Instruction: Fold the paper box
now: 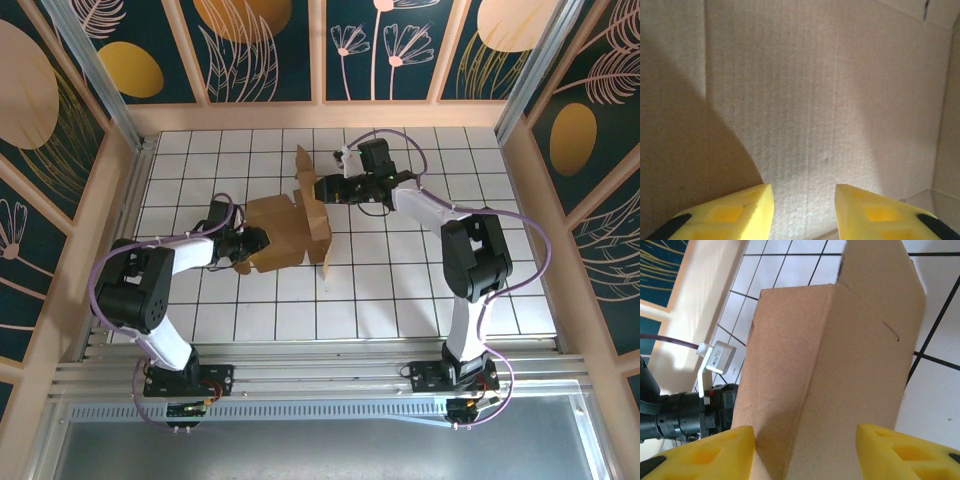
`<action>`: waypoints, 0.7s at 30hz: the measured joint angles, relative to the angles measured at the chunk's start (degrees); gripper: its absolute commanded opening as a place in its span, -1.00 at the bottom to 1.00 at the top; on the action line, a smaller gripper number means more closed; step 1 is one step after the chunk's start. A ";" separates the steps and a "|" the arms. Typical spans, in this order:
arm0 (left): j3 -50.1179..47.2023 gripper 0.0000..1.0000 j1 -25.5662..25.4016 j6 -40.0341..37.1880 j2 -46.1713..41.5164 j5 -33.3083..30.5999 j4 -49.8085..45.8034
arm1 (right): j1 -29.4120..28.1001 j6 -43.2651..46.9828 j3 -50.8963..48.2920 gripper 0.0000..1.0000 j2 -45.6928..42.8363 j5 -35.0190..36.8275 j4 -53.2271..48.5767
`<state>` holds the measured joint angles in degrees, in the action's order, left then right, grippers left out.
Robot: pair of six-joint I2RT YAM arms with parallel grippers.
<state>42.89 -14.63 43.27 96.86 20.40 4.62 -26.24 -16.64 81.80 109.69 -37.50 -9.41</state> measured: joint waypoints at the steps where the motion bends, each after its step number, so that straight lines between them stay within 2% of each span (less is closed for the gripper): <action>1: -0.52 -0.23 -0.46 1.46 0.37 0.96 2.32 | 0.00 0.33 0.37 0.13 0.13 0.00 -0.70; 9: -0.81 -0.19 -9.27 12.55 4.15 5.86 13.27 | 0.02 5.46 9.05 0.14 3.13 1.84 -8.87; 13: -2.23 -0.08 -10.93 17.09 3.32 4.48 15.41 | 0.55 10.16 15.91 0.15 5.27 5.18 -15.47; 17: -3.78 -0.09 -12.31 20.59 2.78 3.78 18.60 | 1.73 14.99 25.31 0.14 9.64 6.86 -22.34; 21: -4.00 -0.15 -16.68 25.77 5.66 3.82 25.79 | 2.10 18.01 29.88 0.13 13.11 7.58 -26.21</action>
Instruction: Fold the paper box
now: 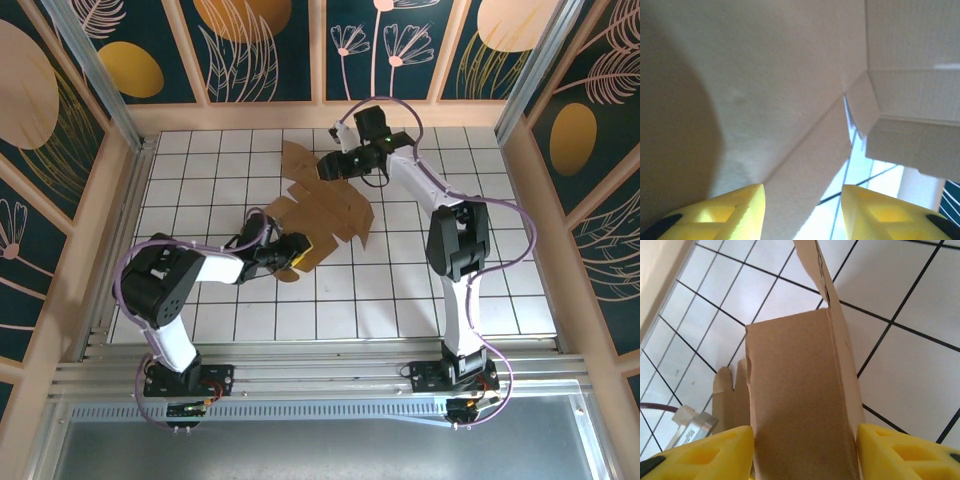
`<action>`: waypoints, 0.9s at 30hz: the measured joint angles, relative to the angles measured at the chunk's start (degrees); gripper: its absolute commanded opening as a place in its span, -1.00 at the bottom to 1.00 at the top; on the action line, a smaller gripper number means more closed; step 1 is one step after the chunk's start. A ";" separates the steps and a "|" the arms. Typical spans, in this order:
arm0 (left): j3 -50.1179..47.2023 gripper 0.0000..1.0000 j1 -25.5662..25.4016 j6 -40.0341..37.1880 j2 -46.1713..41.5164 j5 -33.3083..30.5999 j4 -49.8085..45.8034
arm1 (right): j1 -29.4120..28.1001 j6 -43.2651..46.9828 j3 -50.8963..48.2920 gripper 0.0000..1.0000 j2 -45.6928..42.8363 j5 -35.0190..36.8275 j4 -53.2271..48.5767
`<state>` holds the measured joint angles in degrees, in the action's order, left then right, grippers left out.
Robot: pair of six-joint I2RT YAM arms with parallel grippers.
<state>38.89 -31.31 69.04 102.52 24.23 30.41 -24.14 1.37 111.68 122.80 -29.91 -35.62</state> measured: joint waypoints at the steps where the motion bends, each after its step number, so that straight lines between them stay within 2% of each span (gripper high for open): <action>1: 0.07 -0.15 -1.40 1.73 1.29 0.02 2.49 | 0.00 0.57 0.31 0.13 0.57 -0.04 -0.90; 5: 2.19 -0.13 -6.73 7.48 5.92 0.15 10.16 | 0.00 2.16 0.46 0.13 1.22 -0.52 -2.32; 7: 3.82 -0.05 -8.72 8.94 7.15 -0.11 11.39 | 0.00 2.69 0.57 0.13 1.22 -0.76 -2.64; 11: 5.16 0.19 -9.92 7.78 5.79 -2.43 10.64 | 0.00 3.87 0.57 0.13 1.22 -1.05 -3.43; 13: 5.20 0.24 -9.88 4.90 1.86 -6.95 5.88 | 0.00 4.81 0.57 0.13 1.22 -1.11 -3.91; 17: 5.20 0.10 -9.84 -4.94 -12.04 -19.21 -4.94 | 0.00 6.29 0.57 0.12 1.22 -1.14 -4.48; 19: 5.29 0.09 -9.27 -12.24 -21.03 -26.36 -9.27 | 0.00 6.75 0.57 0.13 1.22 -1.20 -4.70; 21: 6.64 0.09 -6.67 -19.19 -26.58 -29.35 -12.90 | 0.00 7.15 0.57 0.13 1.22 -1.22 -4.92; 23: 9.97 0.17 -1.70 -26.71 -27.21 -29.18 -15.87 | 0.00 7.32 0.57 0.13 1.22 -1.36 -4.96; 27: 18.34 0.18 5.35 -40.04 -17.88 -26.16 -21.75 | 0.00 7.32 0.57 0.13 1.22 -1.57 -4.96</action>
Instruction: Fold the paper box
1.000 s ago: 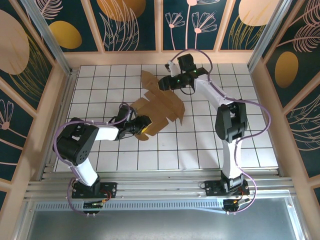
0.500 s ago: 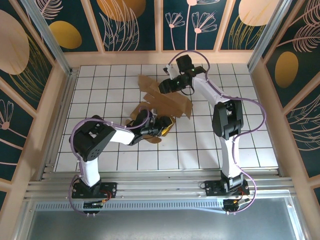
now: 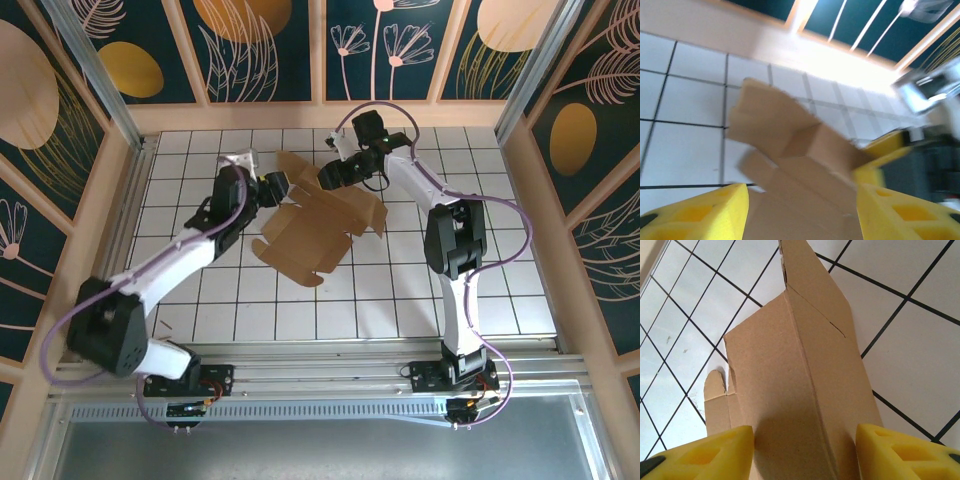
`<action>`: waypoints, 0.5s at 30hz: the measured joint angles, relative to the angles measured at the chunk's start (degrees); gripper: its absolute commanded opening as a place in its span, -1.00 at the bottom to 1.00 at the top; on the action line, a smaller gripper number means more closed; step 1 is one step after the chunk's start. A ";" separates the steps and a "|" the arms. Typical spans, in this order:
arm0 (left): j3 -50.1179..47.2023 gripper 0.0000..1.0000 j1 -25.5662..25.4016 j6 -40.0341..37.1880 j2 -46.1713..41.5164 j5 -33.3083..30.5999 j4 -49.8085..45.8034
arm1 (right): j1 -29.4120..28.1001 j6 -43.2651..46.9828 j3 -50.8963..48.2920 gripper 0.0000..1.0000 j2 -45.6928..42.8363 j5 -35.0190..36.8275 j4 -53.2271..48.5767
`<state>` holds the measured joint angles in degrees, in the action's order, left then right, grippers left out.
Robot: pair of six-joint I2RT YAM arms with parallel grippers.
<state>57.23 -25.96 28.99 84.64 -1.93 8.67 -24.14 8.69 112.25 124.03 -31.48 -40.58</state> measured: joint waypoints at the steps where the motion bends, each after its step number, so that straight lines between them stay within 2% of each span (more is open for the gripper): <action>1: 1.81 0.18 0.96 -2.80 3.48 1.53 -1.05 | 0.00 0.00 0.00 0.13 0.00 -0.02 0.00; 6: 4.63 0.22 6.29 -10.25 15.85 12.85 -3.69 | 0.00 0.00 0.00 0.13 0.00 -0.04 0.02; 9: 7.02 0.22 8.83 -12.72 21.09 17.42 -5.38 | 0.00 0.00 0.00 0.13 0.00 -0.04 0.02; 15: 14.40 0.24 9.44 -15.34 27.87 23.39 -5.25 | 0.00 -0.02 0.00 0.12 0.00 -0.28 0.00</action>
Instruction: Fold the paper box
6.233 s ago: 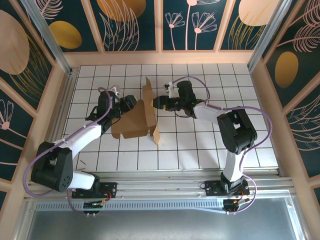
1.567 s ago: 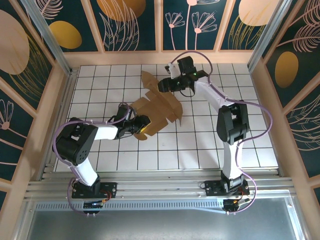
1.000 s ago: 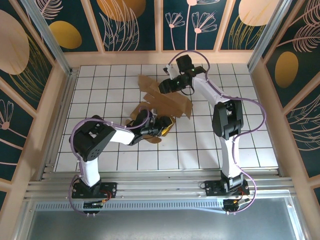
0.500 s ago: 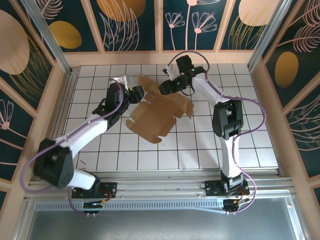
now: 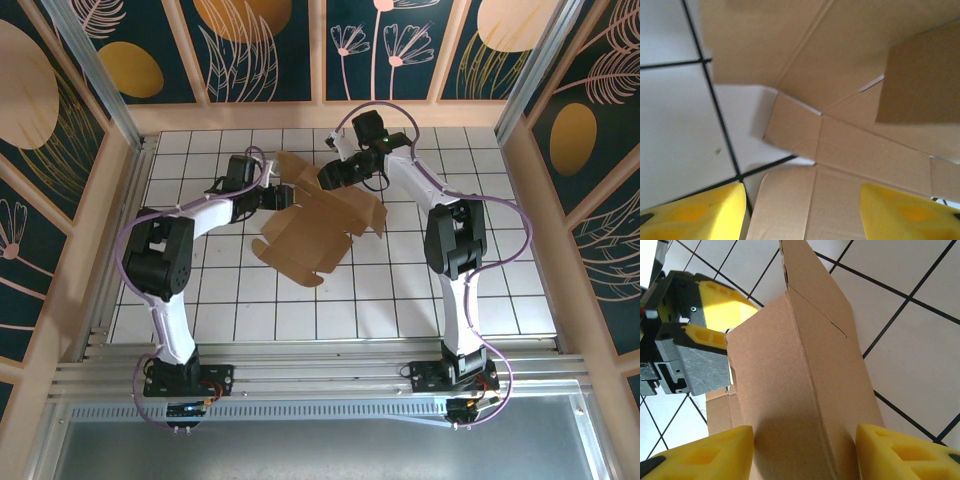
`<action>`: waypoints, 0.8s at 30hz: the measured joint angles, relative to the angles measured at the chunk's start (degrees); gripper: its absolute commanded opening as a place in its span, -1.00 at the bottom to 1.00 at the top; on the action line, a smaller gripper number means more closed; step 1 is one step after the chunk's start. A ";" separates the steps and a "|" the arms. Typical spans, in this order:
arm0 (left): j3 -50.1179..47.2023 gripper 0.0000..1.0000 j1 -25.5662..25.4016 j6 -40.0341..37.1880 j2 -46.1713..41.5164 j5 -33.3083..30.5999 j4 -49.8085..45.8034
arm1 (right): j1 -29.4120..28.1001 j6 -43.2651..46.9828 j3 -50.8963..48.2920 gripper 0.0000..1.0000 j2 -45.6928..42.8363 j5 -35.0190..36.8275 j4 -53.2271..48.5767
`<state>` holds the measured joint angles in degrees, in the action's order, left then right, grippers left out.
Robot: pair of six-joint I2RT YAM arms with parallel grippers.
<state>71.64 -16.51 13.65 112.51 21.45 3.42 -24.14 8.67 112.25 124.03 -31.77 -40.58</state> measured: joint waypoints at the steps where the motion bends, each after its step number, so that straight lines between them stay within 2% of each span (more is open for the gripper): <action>1: 1.01 0.24 0.00 -0.15 0.83 0.72 0.11 | 0.00 0.02 0.00 0.13 0.00 0.00 0.00; 11: 13.16 0.24 0.02 -1.55 12.31 2.21 -1.90 | 0.00 0.00 0.00 0.12 0.00 0.02 0.00; 24: 17.59 0.23 0.24 -1.46 18.51 10.16 -2.56 | 0.00 -0.02 0.00 0.12 0.00 -0.02 0.00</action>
<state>89.23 -16.27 12.19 131.02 31.62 0.86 -24.14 8.64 112.25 124.03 -31.79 -40.58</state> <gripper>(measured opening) 0.618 0.561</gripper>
